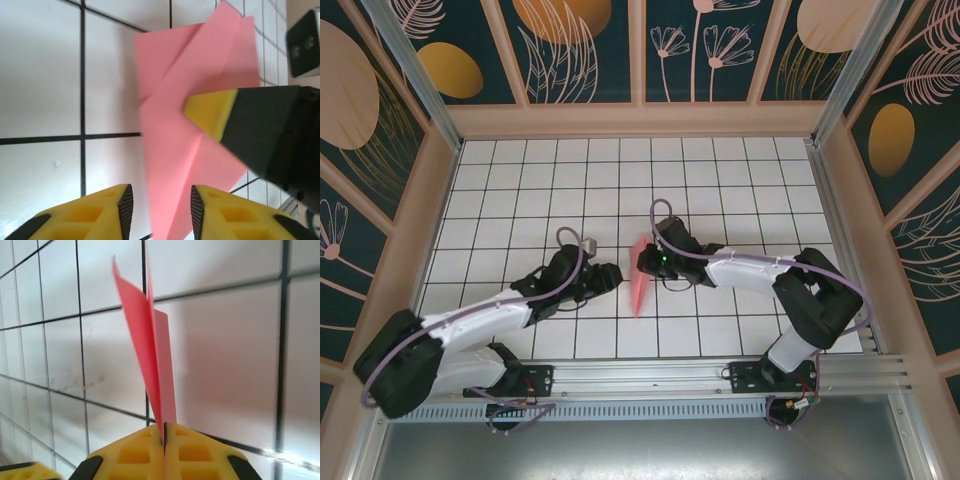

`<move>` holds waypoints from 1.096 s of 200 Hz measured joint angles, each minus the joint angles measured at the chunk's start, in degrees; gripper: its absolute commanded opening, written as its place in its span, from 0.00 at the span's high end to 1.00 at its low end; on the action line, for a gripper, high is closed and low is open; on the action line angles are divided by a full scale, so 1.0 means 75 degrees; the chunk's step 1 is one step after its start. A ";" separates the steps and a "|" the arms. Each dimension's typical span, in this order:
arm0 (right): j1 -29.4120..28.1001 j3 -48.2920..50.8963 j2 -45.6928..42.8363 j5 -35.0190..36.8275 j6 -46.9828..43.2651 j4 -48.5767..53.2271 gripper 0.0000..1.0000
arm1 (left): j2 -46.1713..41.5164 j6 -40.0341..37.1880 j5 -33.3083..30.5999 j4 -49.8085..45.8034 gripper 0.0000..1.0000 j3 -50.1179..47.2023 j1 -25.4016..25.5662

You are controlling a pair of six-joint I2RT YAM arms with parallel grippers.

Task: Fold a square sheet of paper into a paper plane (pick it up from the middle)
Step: Turn over the paper at the center of the table.

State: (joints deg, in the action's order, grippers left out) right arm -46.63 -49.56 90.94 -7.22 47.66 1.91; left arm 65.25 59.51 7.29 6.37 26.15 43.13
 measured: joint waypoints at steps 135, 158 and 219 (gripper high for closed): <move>-0.1766 -0.7656 0.5587 0.5263 -0.0699 0.8367 0.68 | -0.3990 0.0560 -0.3485 -0.2777 0.50 -0.0705 0.0000; -0.2063 -0.7985 0.5700 0.4459 -0.0997 0.7848 0.39 | -0.4401 0.0627 -0.3649 -0.2952 0.49 -0.0761 0.0000; -0.1469 -0.3742 0.1014 0.1696 -0.1335 0.3704 0.54 | -0.3841 0.0609 -0.3168 -0.2667 0.47 -0.0927 0.0000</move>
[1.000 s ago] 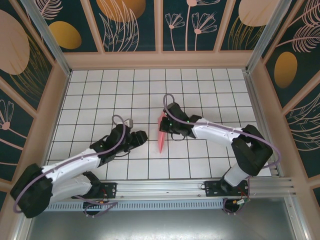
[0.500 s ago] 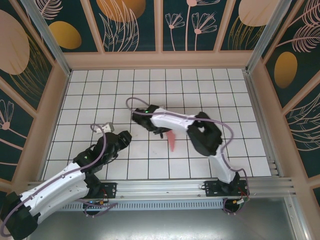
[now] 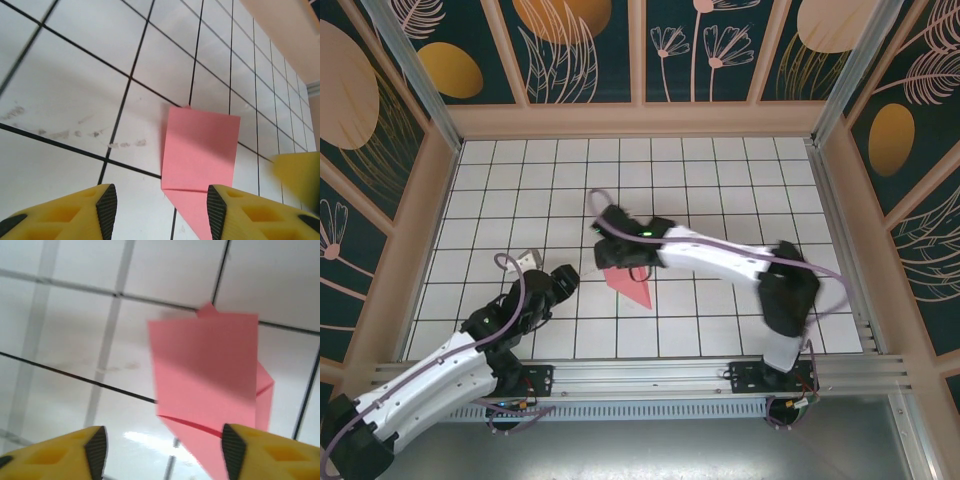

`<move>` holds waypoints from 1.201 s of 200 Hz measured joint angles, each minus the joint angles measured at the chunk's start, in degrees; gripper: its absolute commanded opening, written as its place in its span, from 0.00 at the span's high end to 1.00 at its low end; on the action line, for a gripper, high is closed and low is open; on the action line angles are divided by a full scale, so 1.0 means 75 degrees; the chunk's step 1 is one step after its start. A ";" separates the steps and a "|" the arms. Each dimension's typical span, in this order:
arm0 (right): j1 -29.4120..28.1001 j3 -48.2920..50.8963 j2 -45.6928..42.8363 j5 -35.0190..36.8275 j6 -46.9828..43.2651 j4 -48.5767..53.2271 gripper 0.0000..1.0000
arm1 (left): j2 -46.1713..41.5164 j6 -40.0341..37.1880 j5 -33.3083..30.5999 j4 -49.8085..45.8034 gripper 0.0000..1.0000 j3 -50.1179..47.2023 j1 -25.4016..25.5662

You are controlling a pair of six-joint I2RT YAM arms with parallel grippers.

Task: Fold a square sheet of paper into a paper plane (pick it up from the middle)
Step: Turn over the paper at the center of the table, then fold the wing for the fifth time at the center of the table.

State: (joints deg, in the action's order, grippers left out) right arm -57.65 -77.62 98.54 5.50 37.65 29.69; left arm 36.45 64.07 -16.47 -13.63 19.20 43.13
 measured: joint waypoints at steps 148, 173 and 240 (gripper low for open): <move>0.1915 0.3963 -0.0396 -0.4316 0.0615 -0.4911 0.83 | 0.2856 -0.0096 0.2515 0.2340 0.37 -0.0064 -0.0326; 0.2159 0.3963 -0.0032 -0.4494 0.0615 -0.5068 0.82 | 0.3136 -0.0093 0.2938 0.2602 0.36 -0.0064 -0.0557; 0.2713 0.4517 0.0580 -0.5097 0.0571 -0.6000 0.81 | 0.4199 -0.0108 0.3806 0.3235 0.35 0.0248 -0.1116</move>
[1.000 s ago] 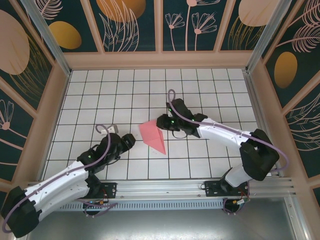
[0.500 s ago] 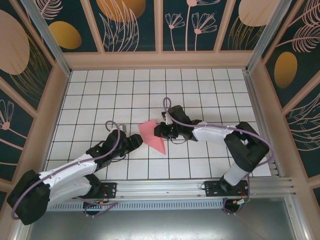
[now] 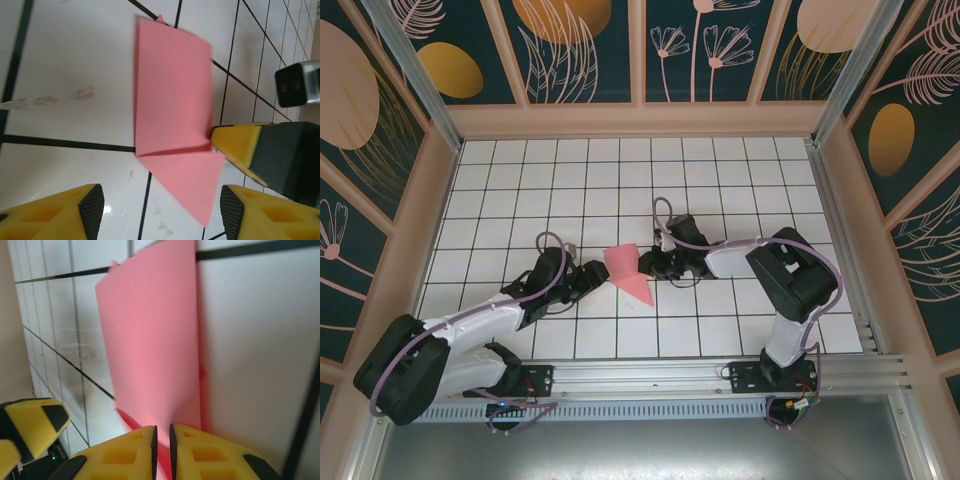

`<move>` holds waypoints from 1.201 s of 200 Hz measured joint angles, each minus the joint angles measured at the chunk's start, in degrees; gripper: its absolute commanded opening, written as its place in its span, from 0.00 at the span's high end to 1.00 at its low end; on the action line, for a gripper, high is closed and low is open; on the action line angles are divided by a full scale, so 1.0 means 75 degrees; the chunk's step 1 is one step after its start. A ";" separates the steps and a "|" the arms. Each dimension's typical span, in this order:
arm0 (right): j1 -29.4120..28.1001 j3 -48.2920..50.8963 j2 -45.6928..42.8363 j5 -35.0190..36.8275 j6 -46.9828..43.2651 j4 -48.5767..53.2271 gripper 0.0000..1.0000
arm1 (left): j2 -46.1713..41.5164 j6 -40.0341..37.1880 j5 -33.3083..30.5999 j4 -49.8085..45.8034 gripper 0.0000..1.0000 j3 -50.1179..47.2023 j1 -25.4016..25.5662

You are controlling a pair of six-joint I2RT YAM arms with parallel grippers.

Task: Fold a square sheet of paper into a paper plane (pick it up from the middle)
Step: Fold the wing for the fifth time at the center of the table.

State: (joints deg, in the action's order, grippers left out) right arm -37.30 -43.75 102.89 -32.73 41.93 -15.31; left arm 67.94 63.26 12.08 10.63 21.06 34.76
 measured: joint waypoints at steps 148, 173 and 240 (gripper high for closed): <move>0.0481 0.0839 0.0248 -0.0970 0.0487 -0.1915 0.79 | 0.2197 0.0434 0.0647 0.1189 0.37 0.0912 -0.0038; 0.0501 0.0842 0.0262 -0.1008 0.0487 -0.1932 0.79 | 0.2611 0.0437 0.0702 0.1250 0.42 0.1212 -0.0038; 0.0513 0.0839 0.0277 -0.1046 0.0516 -0.1955 0.78 | 0.3002 0.0487 0.0737 0.1413 0.78 0.1396 -0.0245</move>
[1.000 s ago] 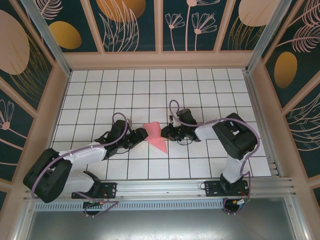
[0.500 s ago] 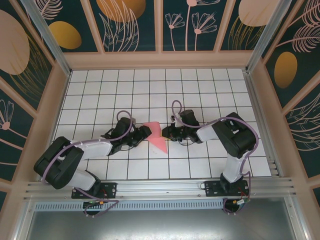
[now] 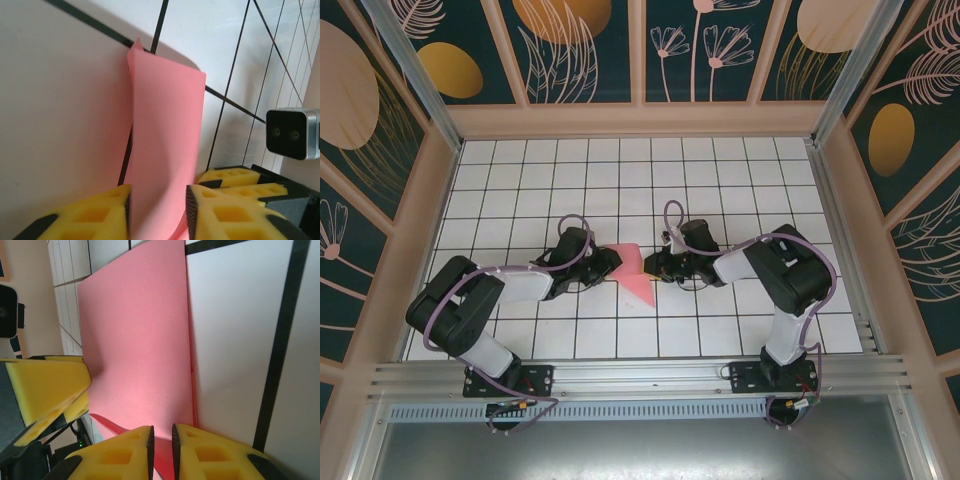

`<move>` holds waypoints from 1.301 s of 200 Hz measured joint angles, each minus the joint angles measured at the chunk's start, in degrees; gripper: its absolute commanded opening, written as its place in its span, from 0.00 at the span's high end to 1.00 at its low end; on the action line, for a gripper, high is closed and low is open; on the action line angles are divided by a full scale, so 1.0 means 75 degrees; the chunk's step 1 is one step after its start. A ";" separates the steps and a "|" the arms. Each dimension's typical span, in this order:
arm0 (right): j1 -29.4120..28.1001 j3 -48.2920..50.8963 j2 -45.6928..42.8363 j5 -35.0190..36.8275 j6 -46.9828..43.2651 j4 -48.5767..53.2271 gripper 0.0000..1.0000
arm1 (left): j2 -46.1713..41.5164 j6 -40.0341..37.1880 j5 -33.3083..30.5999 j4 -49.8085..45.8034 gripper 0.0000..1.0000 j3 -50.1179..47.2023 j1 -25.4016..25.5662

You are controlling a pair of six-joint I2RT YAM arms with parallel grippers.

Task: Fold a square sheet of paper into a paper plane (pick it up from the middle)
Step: Fold the wing for the fifth time at the center of the table.

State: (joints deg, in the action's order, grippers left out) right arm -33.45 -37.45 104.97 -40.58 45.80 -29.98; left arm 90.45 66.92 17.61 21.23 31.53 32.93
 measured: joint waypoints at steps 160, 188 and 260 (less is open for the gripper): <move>-0.0251 0.0443 -0.3573 0.3427 -0.0915 0.2323 0.55 | -0.0009 0.0070 0.0256 0.0379 0.98 -0.0067 -0.0020; -0.1358 0.0731 -0.4039 0.4567 -0.1740 0.2308 0.54 | -0.0009 0.0070 0.0283 0.0382 0.98 -0.0067 -0.0020; -0.4176 0.1148 -0.3468 0.7175 -0.4162 0.1565 0.53 | -0.0009 0.0070 0.0391 0.0382 0.98 -0.0067 -0.0020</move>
State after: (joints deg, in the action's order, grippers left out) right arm -64.77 -28.84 78.96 13.23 14.59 -18.24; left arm 90.39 67.44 20.53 24.10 31.03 32.77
